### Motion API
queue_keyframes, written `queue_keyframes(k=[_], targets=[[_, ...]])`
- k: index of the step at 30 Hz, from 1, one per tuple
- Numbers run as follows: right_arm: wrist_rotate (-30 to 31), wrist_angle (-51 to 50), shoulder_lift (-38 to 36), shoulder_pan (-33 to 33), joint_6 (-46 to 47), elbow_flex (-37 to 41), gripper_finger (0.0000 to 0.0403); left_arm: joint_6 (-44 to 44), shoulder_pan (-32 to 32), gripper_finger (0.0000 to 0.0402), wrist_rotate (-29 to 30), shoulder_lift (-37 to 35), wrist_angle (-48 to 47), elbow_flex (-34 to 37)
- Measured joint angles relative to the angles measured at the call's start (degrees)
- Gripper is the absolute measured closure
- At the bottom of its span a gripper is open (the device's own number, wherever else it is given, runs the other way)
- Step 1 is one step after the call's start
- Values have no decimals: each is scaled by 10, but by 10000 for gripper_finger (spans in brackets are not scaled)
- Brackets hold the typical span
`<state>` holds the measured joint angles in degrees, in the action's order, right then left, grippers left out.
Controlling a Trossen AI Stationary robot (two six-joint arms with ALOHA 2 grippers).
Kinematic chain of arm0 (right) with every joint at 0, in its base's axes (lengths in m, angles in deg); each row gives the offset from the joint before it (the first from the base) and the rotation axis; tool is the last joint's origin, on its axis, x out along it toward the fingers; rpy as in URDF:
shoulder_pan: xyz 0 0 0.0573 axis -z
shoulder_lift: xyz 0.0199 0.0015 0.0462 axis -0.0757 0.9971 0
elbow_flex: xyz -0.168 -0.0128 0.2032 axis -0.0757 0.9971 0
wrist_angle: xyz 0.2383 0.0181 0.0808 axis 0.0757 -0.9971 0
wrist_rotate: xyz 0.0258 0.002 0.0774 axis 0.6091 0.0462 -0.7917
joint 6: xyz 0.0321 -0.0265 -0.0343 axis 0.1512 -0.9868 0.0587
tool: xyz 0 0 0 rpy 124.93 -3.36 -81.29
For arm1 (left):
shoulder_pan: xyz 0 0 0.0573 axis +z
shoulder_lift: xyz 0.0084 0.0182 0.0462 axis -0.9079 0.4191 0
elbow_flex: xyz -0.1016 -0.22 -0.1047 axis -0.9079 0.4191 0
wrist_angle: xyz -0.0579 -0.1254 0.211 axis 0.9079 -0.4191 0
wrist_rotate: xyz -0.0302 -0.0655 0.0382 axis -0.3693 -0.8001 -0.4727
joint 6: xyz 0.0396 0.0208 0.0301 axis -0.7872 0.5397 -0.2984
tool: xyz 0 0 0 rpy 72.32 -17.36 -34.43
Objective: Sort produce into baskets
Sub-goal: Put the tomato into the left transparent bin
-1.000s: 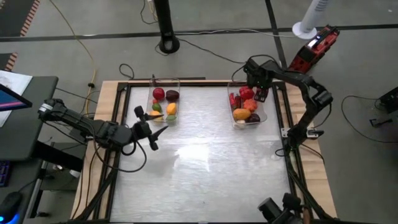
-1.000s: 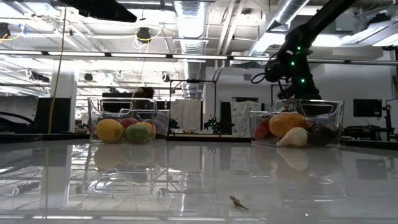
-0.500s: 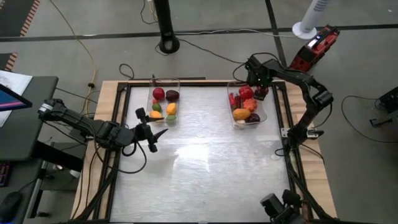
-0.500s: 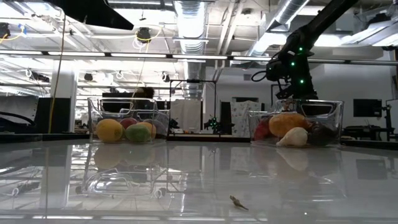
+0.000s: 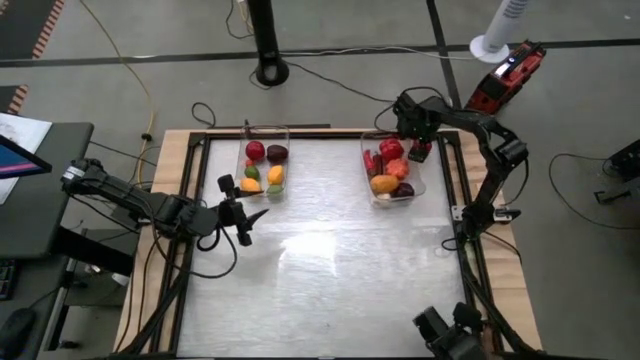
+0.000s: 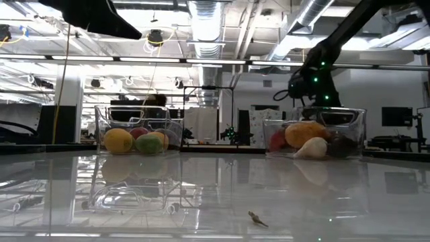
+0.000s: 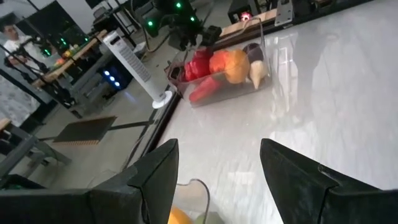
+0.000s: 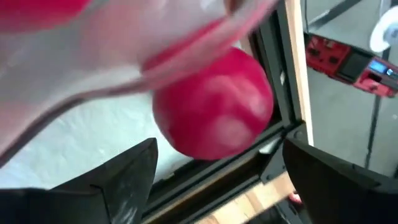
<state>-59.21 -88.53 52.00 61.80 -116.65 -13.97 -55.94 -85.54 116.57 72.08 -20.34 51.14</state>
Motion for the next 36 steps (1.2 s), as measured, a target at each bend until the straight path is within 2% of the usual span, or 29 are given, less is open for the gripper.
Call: queue_keyframes(k=[4,8,14,26,31,36], targets=[[12,-1,16,-1,7,0,32,8,0,187,-1,0,-11,0],[-32,14,25,-1,16,5,33,7,0,187,-2,0,-11,0],[-20,-14,13,-19,9,4,33,5,0,187,-1,0,-10,0],[-35,-7,-3,-40,22,2,33,3,0,187,-7,0,-7,-14],[-71,-6,-16,-46,34,3,33,4,0,187,-8,0,-7,-14],[-71,-12,-36,-66,53,3,33,8,0,187,-10,0,-7,-14]])
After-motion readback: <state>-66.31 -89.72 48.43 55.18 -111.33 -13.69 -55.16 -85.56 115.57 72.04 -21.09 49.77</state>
